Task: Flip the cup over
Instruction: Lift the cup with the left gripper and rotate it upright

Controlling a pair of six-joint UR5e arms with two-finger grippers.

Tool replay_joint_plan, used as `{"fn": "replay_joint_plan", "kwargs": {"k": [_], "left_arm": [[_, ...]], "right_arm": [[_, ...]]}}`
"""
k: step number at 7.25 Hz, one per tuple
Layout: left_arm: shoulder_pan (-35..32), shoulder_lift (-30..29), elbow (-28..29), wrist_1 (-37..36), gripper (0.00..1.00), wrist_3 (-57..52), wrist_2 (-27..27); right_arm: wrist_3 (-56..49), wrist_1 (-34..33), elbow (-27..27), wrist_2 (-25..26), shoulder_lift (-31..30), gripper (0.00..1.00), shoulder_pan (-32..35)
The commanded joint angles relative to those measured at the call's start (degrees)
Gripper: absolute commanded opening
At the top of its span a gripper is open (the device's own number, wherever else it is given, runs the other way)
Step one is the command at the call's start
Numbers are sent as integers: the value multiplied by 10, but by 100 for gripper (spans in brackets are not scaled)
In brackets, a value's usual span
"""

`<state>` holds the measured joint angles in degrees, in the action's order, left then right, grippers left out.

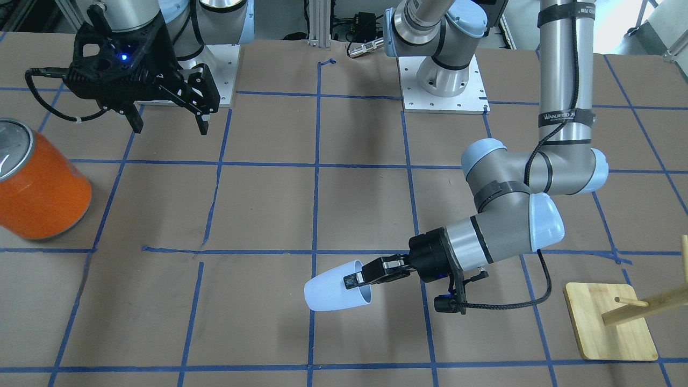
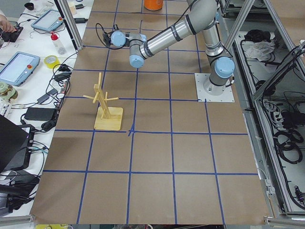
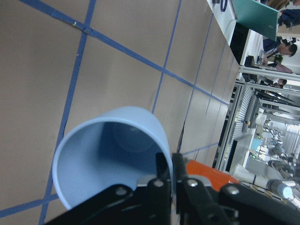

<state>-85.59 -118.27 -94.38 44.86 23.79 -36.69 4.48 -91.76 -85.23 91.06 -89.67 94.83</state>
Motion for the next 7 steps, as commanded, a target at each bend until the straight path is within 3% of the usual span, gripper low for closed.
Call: {"fn": "replay_joint_plan", "kwargs": {"k": [1,3,5,7], "left_arm": [[-5,26,4,5,0,6,-130],[-15,46,10,48,0,-76,-308],[-10,57,28,126,0,-274,-467],[22,54,53,212,0,-399,-471]], "right_arm": [[0,-1,1,-3,0,100,0],[0,-1,1,-2,-1,100,0],[0,-1,0,-2,-1,100,0],[0,-1,1,0,0,100,0]]}}
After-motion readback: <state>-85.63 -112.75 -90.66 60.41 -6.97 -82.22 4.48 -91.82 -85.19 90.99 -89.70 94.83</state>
